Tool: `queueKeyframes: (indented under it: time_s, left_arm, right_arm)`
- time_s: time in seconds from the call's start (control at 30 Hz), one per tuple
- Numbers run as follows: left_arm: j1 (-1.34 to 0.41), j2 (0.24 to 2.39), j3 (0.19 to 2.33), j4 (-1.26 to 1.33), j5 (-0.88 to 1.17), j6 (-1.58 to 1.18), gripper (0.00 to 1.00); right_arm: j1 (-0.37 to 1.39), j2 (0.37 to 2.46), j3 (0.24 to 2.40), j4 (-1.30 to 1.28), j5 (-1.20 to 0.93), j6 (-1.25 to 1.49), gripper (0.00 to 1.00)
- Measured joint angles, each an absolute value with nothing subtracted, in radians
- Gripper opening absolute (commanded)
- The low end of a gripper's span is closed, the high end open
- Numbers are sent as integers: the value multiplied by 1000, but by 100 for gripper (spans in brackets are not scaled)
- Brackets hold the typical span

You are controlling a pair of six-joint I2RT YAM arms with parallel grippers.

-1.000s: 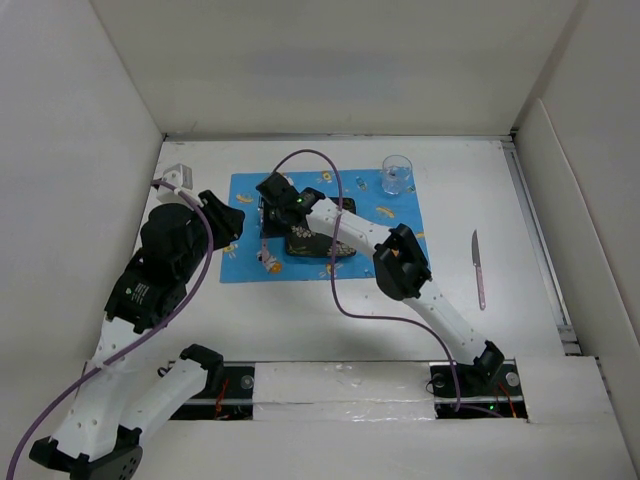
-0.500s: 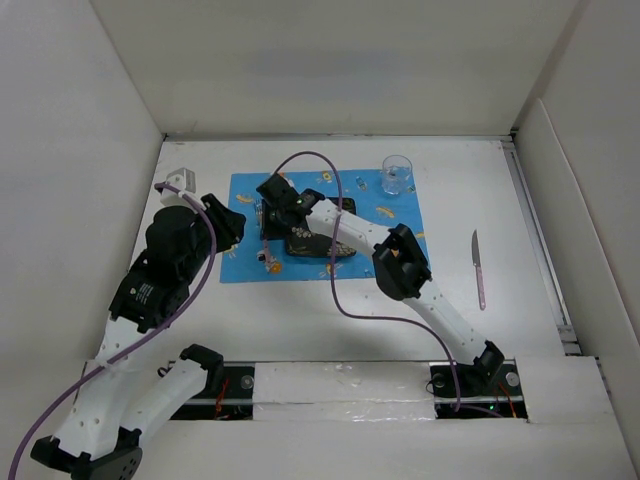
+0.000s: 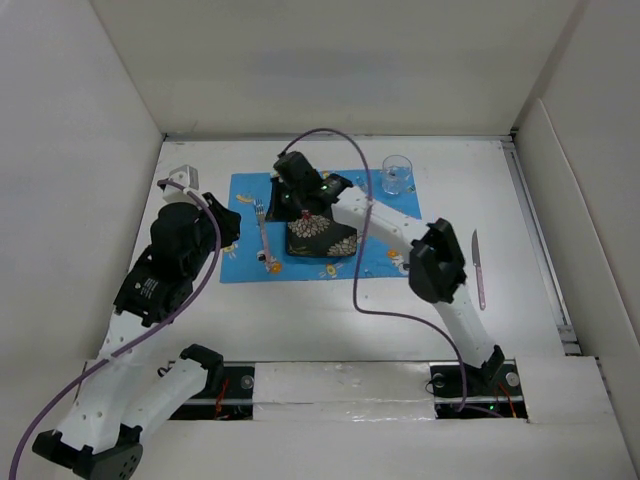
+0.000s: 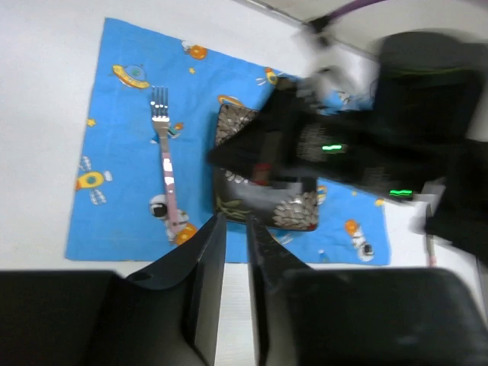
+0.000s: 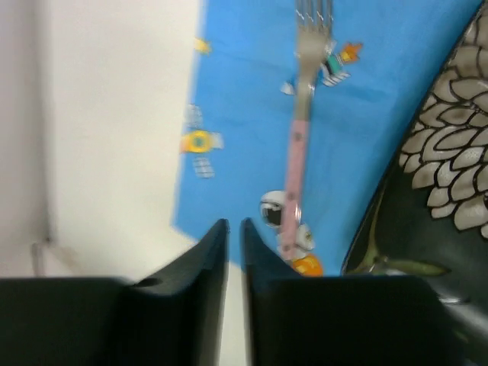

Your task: Set the dinner table for one person

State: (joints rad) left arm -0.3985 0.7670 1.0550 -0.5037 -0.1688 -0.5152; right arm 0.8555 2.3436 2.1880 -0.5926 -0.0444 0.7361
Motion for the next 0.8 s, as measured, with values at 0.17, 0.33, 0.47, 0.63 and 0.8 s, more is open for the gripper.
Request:
queueKeyframes:
  time_s: [0.17,0.33,0.47,0.63,0.8]
  left_arm:
    - [-398,777,1017,-492,-173,-505,0]
    - [-398,830,963,-487,-155,-501,0]
    - [-398,881,935,-464,-120,-493,2]
    - [-403,911,933,-426,-87,-471,8]
    - [-411,921,933,-399,-80,-450,9]
  right_arm:
    - [748,1916,1772,-471,-52,703,0]
    - [410,1443,1245,-410,9,710,0]
    - [101,1180,931,-524,91,726,34]
    - [-136,1052,752,-630,108,714,56]
    - [-280,1137,725,-656,96,654,57]
